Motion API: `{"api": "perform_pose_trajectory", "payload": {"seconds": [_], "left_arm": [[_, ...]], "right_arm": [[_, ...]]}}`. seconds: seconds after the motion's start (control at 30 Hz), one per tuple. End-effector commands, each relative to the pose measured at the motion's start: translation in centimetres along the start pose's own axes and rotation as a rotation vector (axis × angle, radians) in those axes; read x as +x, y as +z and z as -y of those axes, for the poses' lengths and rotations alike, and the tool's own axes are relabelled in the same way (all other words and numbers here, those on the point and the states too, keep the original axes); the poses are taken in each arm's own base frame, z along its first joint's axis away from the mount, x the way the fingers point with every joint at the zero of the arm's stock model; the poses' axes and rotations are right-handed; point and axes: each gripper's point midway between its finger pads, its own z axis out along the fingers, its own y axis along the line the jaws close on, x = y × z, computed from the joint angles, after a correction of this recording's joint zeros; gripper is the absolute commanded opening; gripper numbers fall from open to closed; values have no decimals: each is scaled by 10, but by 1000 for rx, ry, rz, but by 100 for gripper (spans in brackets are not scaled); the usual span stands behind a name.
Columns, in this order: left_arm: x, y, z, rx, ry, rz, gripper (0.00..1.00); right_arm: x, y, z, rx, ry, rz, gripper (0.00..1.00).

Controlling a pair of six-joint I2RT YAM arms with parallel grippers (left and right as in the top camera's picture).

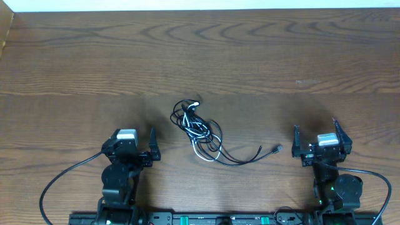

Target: Untangle cables

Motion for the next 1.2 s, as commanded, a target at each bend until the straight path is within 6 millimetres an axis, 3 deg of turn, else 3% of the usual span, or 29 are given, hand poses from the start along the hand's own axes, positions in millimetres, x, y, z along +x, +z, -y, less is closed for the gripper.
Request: {"api": "perform_pose_trajectory", "payload": {"seconds": [0.0,0.87,1.07,1.17], "left_arm": [[-16,-1,0,-6,-8,-7,100],[-8,17,7,6,-15,-215,100],[-19,11,7,5,-12,-244,100],[-24,10,19,69,-20,-263,100]], "right_arm": [[-1,0,-3,-17,1,6,99],[-1,0,-3,-17,1,6,99],[-1,0,-3,-17,1,6,99],[-1,0,-3,-17,1,6,99]]}}
